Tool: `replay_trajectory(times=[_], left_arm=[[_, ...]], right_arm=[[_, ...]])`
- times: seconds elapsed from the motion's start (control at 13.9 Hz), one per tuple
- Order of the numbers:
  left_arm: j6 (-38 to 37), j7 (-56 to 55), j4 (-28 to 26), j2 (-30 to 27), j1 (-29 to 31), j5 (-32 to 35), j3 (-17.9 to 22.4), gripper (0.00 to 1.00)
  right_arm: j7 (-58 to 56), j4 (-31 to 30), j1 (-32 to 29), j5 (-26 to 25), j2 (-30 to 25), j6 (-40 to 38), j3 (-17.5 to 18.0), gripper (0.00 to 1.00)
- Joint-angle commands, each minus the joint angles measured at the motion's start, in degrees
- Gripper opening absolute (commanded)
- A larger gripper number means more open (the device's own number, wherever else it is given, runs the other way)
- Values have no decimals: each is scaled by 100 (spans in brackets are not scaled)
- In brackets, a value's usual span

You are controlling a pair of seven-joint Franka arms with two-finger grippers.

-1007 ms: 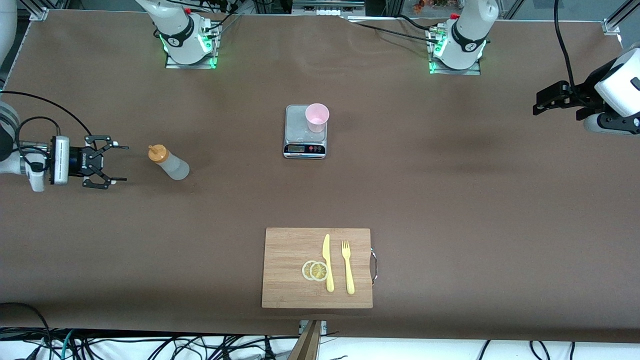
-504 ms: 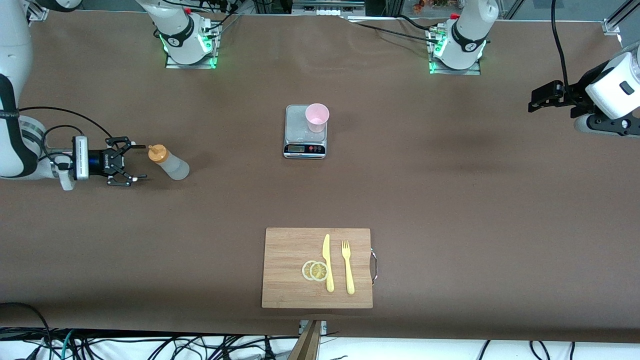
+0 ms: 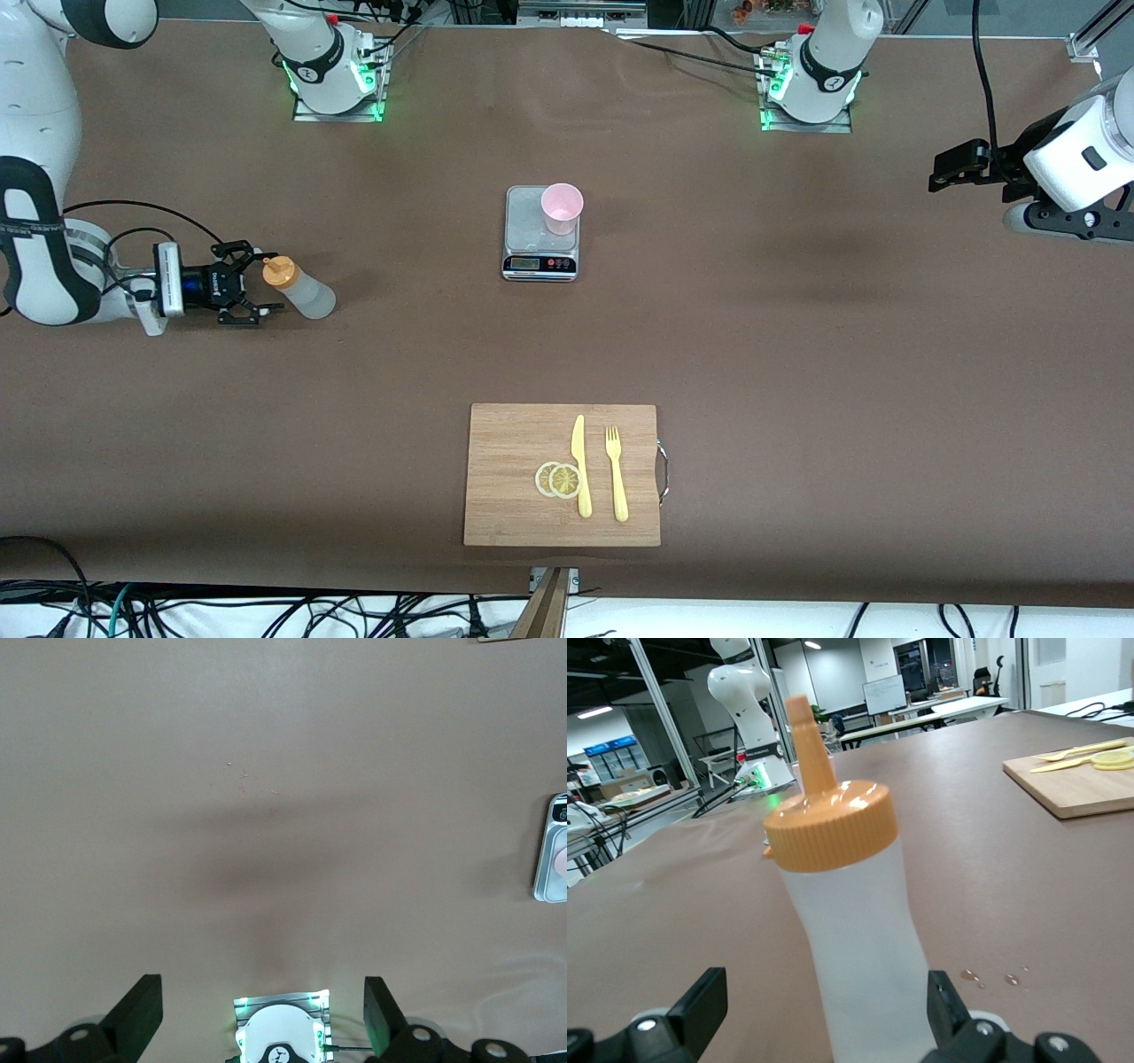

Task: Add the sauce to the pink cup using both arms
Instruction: 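Grasp the orange-capped sauce bottle with the right gripper and lift it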

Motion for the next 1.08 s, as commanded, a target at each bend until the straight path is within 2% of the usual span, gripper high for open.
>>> replay_trajectory(times=[0.0,0.86,1.01], left_arm=[[-44,132,20,26,45,158,-71,100],[-26,132,99,114,28,149,-80,100],[-26,123,151,131,-7,149,-80,100]], right_arm=[[-68,84,265,141,48,-130,-30,100],[11,488,750,299,390,-95,22,98],[11,488,758,308,408,-69,22,57]])
